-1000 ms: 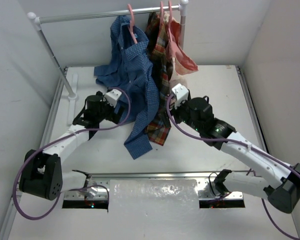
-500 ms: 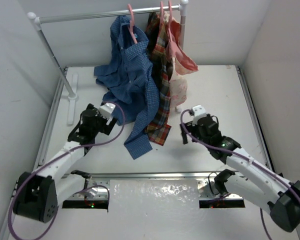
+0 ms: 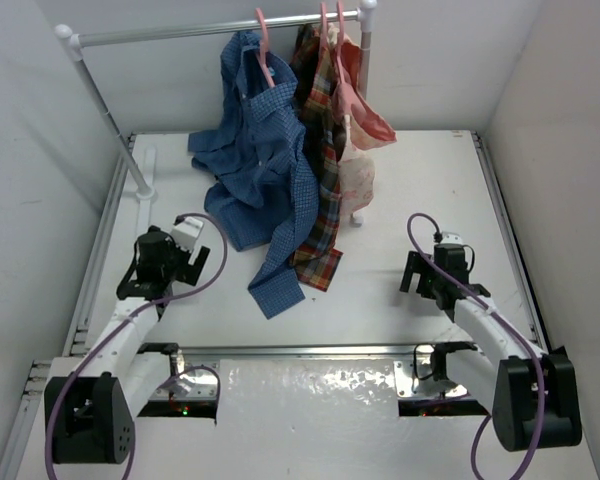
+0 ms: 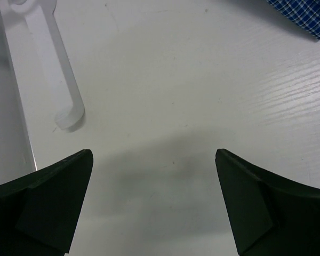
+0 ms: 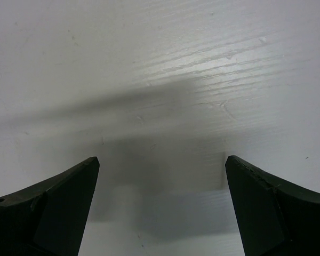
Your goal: Place the shirt on the hanger
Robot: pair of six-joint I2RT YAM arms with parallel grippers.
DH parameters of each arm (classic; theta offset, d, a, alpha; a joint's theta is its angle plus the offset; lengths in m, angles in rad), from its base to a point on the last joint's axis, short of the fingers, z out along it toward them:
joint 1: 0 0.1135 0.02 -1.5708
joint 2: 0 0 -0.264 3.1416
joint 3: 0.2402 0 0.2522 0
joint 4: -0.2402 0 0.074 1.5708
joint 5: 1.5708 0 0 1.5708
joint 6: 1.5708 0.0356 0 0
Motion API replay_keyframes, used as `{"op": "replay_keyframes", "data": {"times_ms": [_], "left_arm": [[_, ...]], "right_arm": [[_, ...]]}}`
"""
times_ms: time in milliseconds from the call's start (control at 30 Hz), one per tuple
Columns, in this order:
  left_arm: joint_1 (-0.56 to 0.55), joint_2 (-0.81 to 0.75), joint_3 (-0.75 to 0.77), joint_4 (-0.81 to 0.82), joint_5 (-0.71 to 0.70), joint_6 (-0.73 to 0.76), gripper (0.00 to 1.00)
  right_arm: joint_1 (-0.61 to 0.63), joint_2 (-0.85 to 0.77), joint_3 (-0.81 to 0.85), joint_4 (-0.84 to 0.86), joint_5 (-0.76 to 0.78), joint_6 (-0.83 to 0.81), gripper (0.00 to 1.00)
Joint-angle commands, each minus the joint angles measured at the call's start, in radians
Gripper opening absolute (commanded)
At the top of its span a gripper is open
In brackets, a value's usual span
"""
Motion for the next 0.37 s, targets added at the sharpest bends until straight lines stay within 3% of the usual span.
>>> {"op": "replay_keyframes", "data": {"times_ms": [0, 333], "left_arm": [[0.007, -0.038, -0.007, 0.020, 0.003, 0.002, 0.97], [0.007, -0.094, -0.022, 0.006, 0.026, 0.013, 0.96]], "right_arm": [[-0.004, -0.012, 0.032, 0.034, 0.073, 0.038, 0.99], [-0.004, -0.081, -0.016, 0.086, 0.067, 0.035, 0.99]]}}
